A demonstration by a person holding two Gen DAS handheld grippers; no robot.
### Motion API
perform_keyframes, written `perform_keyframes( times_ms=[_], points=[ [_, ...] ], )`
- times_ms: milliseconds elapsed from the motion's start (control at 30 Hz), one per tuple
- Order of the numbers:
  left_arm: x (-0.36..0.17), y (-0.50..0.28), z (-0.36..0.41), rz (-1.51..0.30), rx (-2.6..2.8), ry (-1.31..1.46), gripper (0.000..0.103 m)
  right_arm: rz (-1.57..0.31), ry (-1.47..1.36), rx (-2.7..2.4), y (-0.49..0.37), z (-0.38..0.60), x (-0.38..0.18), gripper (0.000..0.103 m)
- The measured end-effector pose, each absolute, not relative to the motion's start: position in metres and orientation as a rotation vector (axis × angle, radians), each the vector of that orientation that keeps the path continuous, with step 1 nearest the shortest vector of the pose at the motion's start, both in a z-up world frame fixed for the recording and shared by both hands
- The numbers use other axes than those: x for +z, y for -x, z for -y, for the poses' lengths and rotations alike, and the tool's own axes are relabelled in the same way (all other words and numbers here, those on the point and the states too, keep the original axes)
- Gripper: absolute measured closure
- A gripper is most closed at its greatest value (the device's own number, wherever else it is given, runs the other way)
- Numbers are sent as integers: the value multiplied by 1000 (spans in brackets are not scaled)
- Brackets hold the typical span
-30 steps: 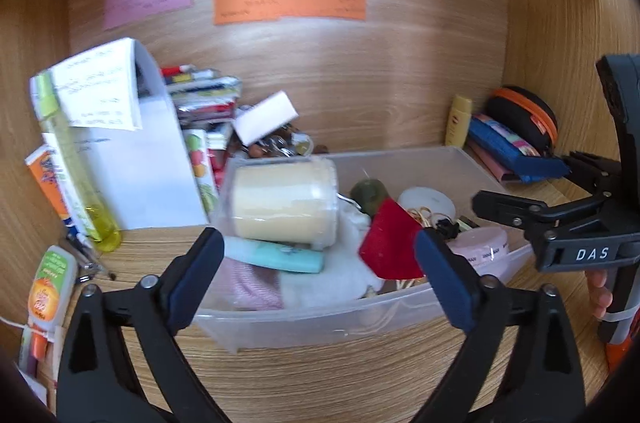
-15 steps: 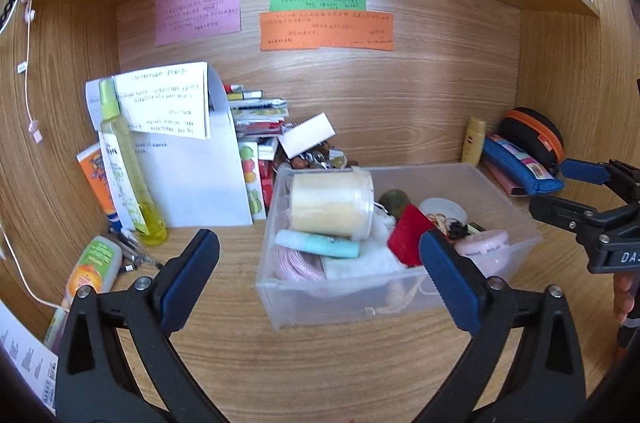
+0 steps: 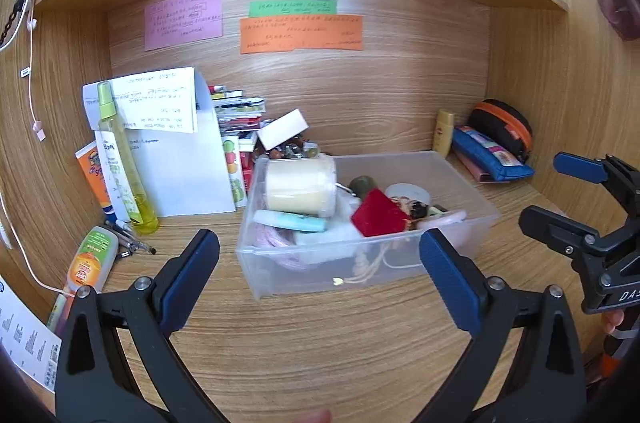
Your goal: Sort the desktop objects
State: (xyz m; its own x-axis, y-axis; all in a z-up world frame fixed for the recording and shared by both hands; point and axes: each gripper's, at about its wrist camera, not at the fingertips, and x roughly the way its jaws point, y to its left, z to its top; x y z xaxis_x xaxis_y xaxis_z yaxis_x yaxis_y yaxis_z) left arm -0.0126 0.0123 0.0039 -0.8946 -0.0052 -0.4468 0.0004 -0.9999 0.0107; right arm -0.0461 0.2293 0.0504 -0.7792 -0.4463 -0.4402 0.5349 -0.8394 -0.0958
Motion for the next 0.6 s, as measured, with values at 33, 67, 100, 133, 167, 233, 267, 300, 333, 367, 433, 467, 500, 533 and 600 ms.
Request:
perform_keyframes(
  times_ms=[33,67,100,133,167,233,267,300,333,367,433,467,500,533,600],
  points=[
    [5,10,-14,12,-3065,-715,2,-283,-544,-2537,42,-231,51,1],
    [5,7,-15,12,-3071,-706,2,-276,-539,-2540,40,-233,52,1],
    [6,6,-16,10,-3072,-700,2,-269,-536,-2541,38,-234,52,1],
    [7,4,-17,8,-3075,-697,2,-263,-535,-2542,37,-235,52,1],
    [6,3,-18,5,-3084,-699,2,-258,-539,-2541,36,-236,51,1],
    [5,2,-22,24,-3101,-724,2,-258,-551,-2539,37,-238,50,0],
    [4,2,-24,34,-3104,-728,2,-262,-557,-2540,37,-238,48,1],
    [3,2,-26,40,-3106,-731,2,-265,-565,-2544,38,-238,47,1],
    [2,3,-27,43,-3108,-735,2,-264,-570,-2546,39,-238,46,1],
    [2,3,-28,41,-3111,-737,2,-259,-580,-2545,41,-238,45,0],
    [1,2,-29,34,-3117,-728,2,-248,-596,-2539,44,-239,43,1],
    [1,2,-29,27,-3118,-720,2,-243,-607,-2536,47,-240,41,1],
    [1,2,-29,24,-3116,-715,2,-241,-614,-2536,48,-240,40,1],
    [1,4,-30,23,-3115,-716,2,-238,-622,-2535,50,-241,39,1],
    [1,6,-30,20,-3119,-721,2,-230,-635,-2534,54,-242,38,1]
  ],
)
